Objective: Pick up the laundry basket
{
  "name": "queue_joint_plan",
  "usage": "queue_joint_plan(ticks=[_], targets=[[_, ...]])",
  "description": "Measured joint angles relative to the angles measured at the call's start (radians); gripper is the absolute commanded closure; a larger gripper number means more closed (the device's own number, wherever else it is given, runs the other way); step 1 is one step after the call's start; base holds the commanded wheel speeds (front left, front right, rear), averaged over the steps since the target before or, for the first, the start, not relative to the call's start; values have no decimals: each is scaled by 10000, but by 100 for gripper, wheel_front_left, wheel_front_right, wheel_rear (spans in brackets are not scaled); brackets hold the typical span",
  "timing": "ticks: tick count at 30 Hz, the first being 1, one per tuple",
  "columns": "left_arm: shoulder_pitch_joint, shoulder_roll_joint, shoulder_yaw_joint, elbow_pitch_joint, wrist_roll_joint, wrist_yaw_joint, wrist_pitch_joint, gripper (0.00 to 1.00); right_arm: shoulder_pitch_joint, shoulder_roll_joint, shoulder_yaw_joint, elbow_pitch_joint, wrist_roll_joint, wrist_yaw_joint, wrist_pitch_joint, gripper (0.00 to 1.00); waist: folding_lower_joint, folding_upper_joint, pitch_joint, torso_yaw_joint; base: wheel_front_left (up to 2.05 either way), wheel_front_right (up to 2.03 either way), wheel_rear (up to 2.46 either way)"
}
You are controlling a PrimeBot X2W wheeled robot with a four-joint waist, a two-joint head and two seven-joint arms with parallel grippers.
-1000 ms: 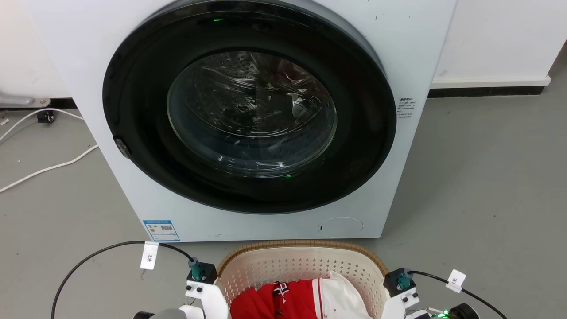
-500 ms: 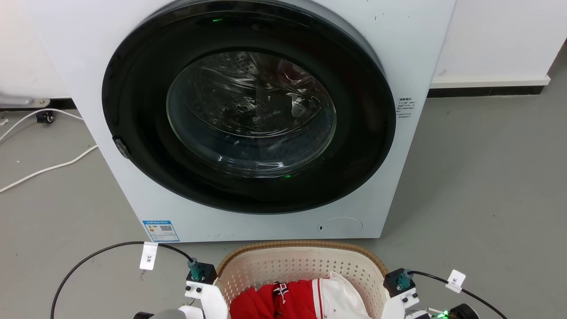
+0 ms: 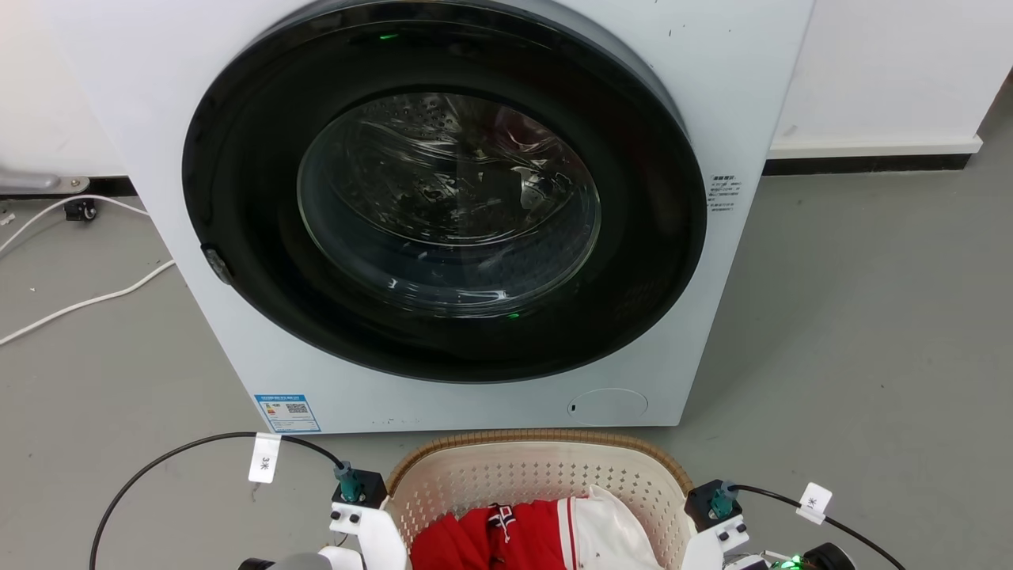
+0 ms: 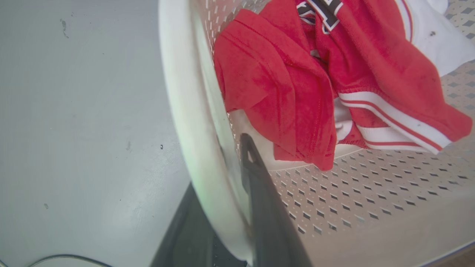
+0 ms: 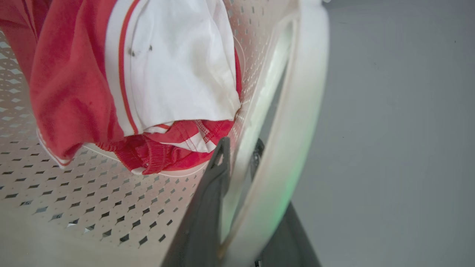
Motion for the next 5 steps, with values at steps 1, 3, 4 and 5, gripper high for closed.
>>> queue_joint_plan(ticks=[1, 3, 4, 5], targets=[[0, 0, -2, 0, -2, 0, 0, 100, 0, 0, 6, 2, 2, 0, 0, 100, -1, 0, -2, 2, 0, 0, 0], [0, -2, -4, 4, -13, 0, 2, 100, 0, 0, 15, 2, 17, 0, 0, 100, 0, 0, -3, 7, 0, 0, 0], [0, -4, -6, 6, -15, 0, 0, 100, -1, 0, 19, 4, 31, 0, 0, 100, 0, 0, -4, 8, 0, 0, 0], [0, -4, -8, 8, -25, 0, 0, 100, -1, 0, 25, 4, 31, 0, 0, 100, 0, 0, -4, 7, 0, 0, 0]])
